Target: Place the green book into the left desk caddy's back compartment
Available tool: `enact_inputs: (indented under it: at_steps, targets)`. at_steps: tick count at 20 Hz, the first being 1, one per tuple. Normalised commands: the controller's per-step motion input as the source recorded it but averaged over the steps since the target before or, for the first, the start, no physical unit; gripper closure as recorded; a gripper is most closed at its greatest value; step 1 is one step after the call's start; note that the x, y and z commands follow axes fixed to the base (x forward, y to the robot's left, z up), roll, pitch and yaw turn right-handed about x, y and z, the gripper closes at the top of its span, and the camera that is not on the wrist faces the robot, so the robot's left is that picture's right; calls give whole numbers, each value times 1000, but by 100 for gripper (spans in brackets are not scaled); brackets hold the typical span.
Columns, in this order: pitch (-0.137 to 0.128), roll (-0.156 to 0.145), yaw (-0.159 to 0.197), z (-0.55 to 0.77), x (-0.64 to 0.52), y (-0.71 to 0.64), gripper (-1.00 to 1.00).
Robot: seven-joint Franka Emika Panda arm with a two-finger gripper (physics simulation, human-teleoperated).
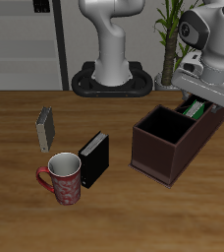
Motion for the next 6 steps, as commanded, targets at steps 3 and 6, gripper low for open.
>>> enact_inputs:
  at_steps: [3, 6]
  targets:
    - [-15, -15, 3, 164, -40, -104, -100]
    - [-18, -39, 2, 190, -108, -230, -100]
